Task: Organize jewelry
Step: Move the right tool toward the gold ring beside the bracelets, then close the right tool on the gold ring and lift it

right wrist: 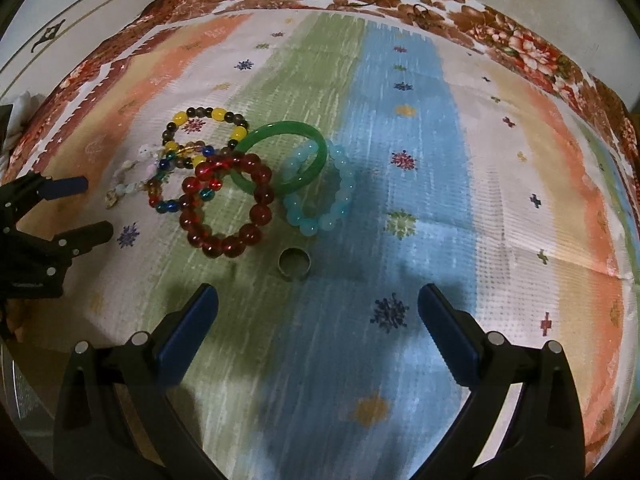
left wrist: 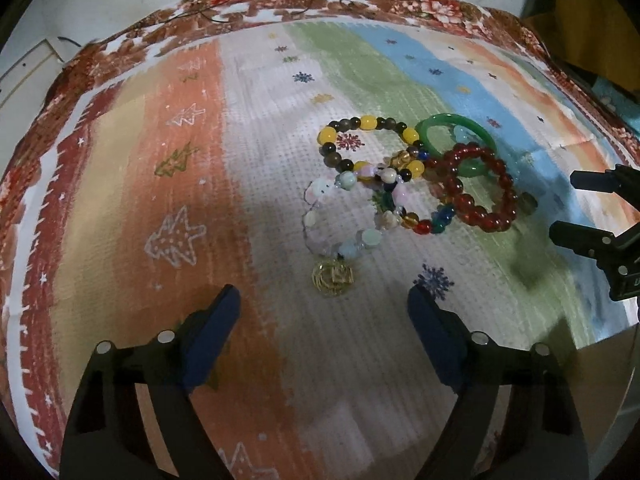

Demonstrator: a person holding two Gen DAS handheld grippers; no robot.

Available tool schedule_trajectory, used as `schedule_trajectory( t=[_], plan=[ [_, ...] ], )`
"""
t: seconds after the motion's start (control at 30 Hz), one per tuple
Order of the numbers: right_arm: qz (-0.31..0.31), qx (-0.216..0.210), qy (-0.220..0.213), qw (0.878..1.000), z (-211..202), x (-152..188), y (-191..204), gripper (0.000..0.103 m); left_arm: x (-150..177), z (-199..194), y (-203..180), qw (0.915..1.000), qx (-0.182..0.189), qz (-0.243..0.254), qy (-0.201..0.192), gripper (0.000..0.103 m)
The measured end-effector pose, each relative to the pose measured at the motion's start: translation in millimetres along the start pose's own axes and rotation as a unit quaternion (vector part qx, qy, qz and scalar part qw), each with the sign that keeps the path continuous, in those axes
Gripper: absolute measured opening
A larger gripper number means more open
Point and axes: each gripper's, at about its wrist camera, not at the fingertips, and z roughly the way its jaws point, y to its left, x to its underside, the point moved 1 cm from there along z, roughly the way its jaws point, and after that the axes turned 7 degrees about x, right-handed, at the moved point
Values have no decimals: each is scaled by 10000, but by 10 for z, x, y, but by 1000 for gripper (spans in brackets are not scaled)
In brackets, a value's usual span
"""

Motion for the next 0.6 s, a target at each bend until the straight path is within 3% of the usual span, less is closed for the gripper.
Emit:
schedule_trajectory(
  t=[0.2,0.43,0.6],
  plan=[
    [-63,98,149,9998,190,-28,13,96,-38,58,3,10000,56,66,-13,81],
    [-64,18,145,9999,267,-67,16,87,-52,67,16,9999,64,65,-41,58],
    [-22,-111,75,9999,266,-84,12,71,-48,68,-5,9999,120,113,20,43]
  ],
)
